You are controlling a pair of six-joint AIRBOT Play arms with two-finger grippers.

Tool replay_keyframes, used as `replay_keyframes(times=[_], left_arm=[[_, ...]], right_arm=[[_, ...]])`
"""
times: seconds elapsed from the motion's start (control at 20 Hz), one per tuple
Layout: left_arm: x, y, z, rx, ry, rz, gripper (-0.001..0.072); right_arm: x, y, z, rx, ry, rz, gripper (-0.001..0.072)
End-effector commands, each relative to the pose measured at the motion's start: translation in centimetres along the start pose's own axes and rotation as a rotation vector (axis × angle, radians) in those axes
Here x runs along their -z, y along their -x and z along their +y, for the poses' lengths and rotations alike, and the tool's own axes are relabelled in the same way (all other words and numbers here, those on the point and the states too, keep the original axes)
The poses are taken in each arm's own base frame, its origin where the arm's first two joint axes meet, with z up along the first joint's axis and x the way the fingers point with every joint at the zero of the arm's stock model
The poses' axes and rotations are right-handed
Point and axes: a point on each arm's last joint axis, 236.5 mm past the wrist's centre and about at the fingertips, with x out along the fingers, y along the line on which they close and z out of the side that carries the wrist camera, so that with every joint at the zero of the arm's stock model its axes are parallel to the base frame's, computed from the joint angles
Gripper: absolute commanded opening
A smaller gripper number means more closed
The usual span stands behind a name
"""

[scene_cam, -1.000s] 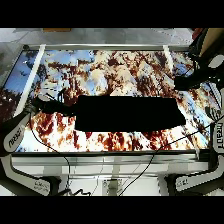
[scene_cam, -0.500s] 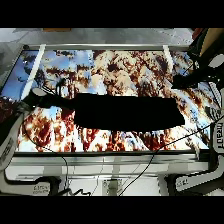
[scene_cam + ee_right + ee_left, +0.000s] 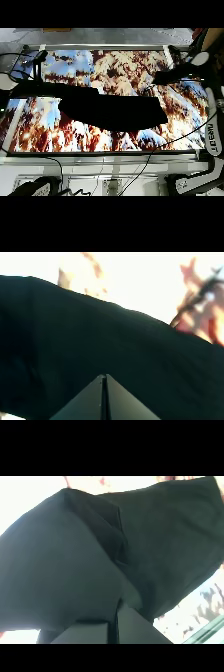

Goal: Fold the clothes and pants, and hang the long-sleeved shirts on hangers.

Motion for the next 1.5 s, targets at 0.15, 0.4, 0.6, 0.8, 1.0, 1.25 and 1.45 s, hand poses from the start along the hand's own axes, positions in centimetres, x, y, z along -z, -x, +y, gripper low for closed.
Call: replay_keyframes(times=[0.15, 0.4, 0.6, 0.8, 1.0, 1.25, 1.45], left_arm=[[-0.1, 1.5, -1.2, -0.001, -0.028, -0.013, 0.0006], [0.3, 1.6, 0.1, -0.055, -0.056, 0.006, 0.0007], [0.8, 1.7, 2.2, -0.141, -0.089, 0.033, 0.0007], [-0.3, 1.4, 2.9, -0.161, -0.088, -0.01, 0.0007], [-0.3, 0.1, 2.0, -0.096, -0.029, -0.008, 0.0008], [0.5, -3.3, -1.5, 0.046, 0.055, 0.04, 0.0008], [2.3, -8.3, -7.7, 0.197, 0.1, 0.128, 0.0008]], right_arm=[[1.4, -9.8, 12.8, -0.11, 0.168, 0.026, 0.0014], [8.3, -18.9, 18.0, -0.101, 0.156, 0.158, 0.0014], [14.0, -23.6, 24.3, -0.206, 0.067, 0.259, 0.0013], [17.3, -25.4, 31.7, -0.322, 0.039, 0.249, 0.0013], [16.2, -25.8, 29.9, -0.251, 0.049, 0.213, 0.0014], [11.0, -22.8, 17.0, 0.002, -0.043, 0.212, 0.0014], [4.8, -15.6, 7.7, 0.11, -0.138, 0.103, 0.0014]])
